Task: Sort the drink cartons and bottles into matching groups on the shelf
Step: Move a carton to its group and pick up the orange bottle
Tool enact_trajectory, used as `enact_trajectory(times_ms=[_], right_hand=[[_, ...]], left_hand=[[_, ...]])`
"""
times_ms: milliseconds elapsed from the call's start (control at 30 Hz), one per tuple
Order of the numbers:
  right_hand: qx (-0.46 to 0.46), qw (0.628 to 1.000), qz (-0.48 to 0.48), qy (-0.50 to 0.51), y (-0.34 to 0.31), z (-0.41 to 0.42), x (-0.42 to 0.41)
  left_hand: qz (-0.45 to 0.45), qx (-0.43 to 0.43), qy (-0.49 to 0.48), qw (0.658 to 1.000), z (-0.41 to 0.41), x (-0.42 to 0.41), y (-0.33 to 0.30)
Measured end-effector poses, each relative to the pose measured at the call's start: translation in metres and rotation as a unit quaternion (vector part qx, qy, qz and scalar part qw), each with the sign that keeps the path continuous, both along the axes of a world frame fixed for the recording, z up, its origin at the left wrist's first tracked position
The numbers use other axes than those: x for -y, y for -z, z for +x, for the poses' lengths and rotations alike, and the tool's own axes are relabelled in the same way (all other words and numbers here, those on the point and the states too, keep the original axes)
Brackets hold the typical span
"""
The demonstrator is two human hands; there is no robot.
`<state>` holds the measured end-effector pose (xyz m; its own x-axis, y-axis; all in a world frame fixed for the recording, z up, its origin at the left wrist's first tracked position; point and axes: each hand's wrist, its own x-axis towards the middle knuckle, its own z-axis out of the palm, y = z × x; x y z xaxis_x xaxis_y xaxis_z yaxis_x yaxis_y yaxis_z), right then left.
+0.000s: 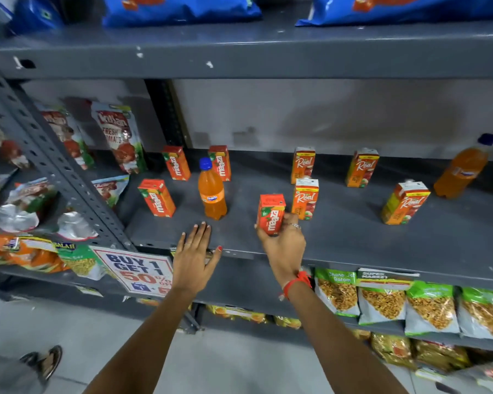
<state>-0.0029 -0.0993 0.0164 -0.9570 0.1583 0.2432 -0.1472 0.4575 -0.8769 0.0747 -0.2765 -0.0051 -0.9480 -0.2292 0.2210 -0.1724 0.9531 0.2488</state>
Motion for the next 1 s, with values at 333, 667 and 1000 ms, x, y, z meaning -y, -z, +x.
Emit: enact_trajectory(times_ms=[333,667,1000], right_hand=[[0.027,0.999,0.007,-0.019,-0.017,-0.042,0.071],[-0.051,0.993,-0.107,0.005,-0.009,0.0,0.097],[0.033,0.987,-0.085,-0.134,-0.031,-0.018,0.132]], left_hand=[[-0.008,-0.008,0.01,1.0,-0.013,0.043,0.004],[0.0,-0.042,0.01,0.999,-0.015,0.044,0.01],[0.01,-0.016,0.014,1.0,-0.013,0.045,0.007]])
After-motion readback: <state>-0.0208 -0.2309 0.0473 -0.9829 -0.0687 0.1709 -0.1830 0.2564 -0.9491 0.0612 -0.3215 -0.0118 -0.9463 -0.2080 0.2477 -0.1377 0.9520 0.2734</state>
